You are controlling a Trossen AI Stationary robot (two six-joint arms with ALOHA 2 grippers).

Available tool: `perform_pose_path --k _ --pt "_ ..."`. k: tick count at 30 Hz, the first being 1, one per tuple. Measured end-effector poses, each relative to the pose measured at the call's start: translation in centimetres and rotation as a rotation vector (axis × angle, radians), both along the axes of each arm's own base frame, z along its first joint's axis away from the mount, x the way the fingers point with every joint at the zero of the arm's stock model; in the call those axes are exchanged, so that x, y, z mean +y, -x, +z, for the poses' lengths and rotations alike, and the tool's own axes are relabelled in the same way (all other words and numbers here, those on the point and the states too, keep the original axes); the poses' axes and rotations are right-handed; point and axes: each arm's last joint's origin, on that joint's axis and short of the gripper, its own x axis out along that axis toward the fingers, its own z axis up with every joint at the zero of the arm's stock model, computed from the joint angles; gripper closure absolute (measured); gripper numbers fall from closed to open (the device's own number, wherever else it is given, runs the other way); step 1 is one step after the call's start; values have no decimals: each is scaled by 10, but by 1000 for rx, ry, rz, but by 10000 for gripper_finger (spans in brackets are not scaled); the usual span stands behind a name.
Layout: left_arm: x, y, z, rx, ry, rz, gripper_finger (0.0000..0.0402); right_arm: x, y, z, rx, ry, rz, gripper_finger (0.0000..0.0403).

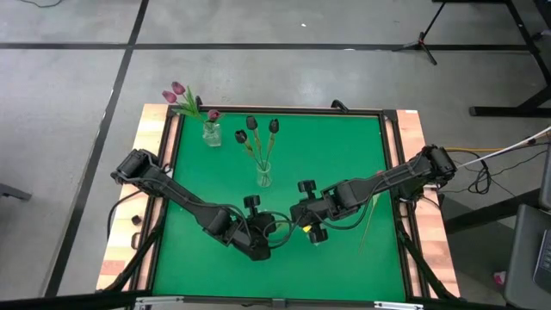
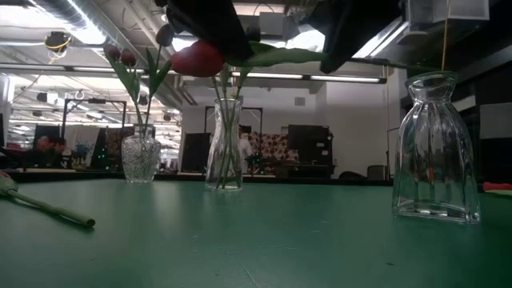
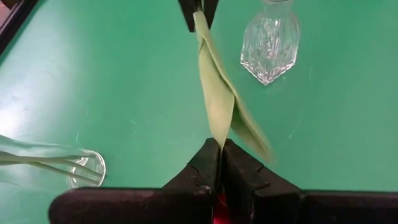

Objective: Sort flowers into vase by color
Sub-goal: Put the center pink tulip into the bottom transparent vase

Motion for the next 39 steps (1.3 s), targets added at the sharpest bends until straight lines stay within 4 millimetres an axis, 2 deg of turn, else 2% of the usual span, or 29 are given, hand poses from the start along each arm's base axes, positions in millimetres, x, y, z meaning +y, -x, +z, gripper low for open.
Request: perform_pose_path --k 2,6,10,16,20,25,29,32,35,39 --pt "0 0 0 3 -16 -10 390 0 0 0 4 1 6 392" --pt "-2 1 1 -5 -44 -11 384 0 0 0 5 2 4 386" --pt "-8 3 5 12 -59 -62 355 0 0 0 0 1 6 395" --pt "-18 13 28 45 -107 -56 299 0 0 0 0 16 24 397" --pt "-28 26 46 77 -90 -21 273 -2 0 0 -11 72 29 393" --pt "-47 48 65 78 -74 -10 263 -23 -5 2 -10 110 19 398" --pt "-69 68 68 -20 -194 -41 263 -44 -1 19 -46 44 -29 396" --pt "-82 81 70 -97 -257 -47 263 -53 11 37 -82 24 -44 399" --pt "-90 91 72 -176 -298 -29 263 -59 33 63 -149 55 -101 399" --pt "-100 104 75 -290 -334 -4 263 -61 78 98 -297 44 -159 400"
